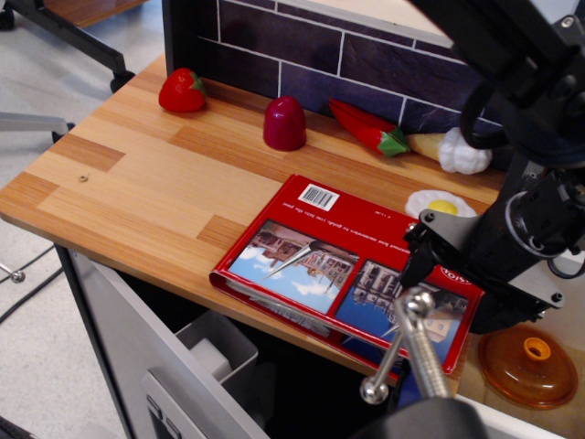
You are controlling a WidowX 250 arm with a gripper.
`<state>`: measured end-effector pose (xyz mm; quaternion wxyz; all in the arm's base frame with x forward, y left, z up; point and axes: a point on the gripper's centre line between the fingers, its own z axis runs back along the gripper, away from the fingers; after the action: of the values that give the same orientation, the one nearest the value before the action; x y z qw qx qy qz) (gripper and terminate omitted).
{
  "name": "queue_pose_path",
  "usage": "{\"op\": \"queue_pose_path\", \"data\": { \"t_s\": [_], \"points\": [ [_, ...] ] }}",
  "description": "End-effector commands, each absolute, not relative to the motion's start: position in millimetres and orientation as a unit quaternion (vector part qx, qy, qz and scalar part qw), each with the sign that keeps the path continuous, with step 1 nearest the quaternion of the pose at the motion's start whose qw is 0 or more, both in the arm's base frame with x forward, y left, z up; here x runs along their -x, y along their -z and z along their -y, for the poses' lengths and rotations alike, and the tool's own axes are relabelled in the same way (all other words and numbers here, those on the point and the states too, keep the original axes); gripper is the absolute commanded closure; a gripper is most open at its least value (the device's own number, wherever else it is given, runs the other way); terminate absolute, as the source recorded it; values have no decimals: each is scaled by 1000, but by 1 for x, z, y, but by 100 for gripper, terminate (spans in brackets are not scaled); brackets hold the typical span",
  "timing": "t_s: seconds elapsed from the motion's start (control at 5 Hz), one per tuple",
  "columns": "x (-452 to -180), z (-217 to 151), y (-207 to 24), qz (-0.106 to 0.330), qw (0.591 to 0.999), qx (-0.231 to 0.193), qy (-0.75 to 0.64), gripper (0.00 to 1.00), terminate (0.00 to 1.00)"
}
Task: Open book
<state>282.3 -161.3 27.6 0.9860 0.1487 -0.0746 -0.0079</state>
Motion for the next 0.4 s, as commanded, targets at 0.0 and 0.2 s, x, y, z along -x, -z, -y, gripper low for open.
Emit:
{"op": "queue_pose_path", "data": {
  "t_s": [0.0,0.2],
  "points": [
    [-302,122,-88,86,987,-136,14,0,0],
    [-311,95,-115,84,989,-119,24,0,0]
  ]
}}
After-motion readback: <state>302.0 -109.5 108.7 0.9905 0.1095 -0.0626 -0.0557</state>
